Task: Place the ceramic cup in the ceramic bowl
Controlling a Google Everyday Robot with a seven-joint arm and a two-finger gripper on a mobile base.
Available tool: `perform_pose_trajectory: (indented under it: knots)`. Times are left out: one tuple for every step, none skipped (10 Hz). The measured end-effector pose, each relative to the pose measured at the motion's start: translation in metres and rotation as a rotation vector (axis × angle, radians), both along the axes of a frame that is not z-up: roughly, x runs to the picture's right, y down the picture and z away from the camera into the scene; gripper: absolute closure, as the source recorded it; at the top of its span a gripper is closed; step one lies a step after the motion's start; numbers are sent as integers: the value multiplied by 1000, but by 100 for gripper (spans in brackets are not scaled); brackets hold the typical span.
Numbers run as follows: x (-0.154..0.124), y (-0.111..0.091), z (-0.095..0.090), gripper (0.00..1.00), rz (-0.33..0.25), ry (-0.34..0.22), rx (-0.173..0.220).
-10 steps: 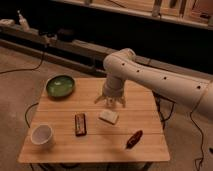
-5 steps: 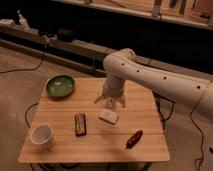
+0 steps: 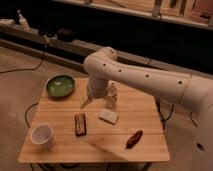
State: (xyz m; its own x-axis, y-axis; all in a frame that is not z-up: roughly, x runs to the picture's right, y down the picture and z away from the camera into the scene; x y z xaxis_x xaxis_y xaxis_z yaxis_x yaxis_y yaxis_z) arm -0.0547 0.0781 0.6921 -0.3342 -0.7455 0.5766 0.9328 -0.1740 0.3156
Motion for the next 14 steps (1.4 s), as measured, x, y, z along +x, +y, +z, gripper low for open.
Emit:
perform_pose_trajectory:
  knots:
    - [-27,2,-3,20,-68,-79,31]
    - [-38,3,-5,20,-93,-111,43]
    - [-38,3,-5,20,-98,-114,46]
    - [-37,2,-5,20,-95,-112,46]
    - [-38,2,-5,20,-98,-113,49]
    - [-40,2,-4,20,-100,-123,55]
    - [-47,3,-1,20,-101,-158,67]
    - [-67,6,6,20,-93,-229,86]
    - [-87,11,13,20,-80,-290,98]
    - [-102,15,18,20,-52,-328,102]
    - [-111,19,23,20,-22,-352,99]
    - [-117,21,25,20,-2,-365,97]
    - [-117,21,25,20,-1,-365,97]
    - [-116,21,26,20,1,-363,97]
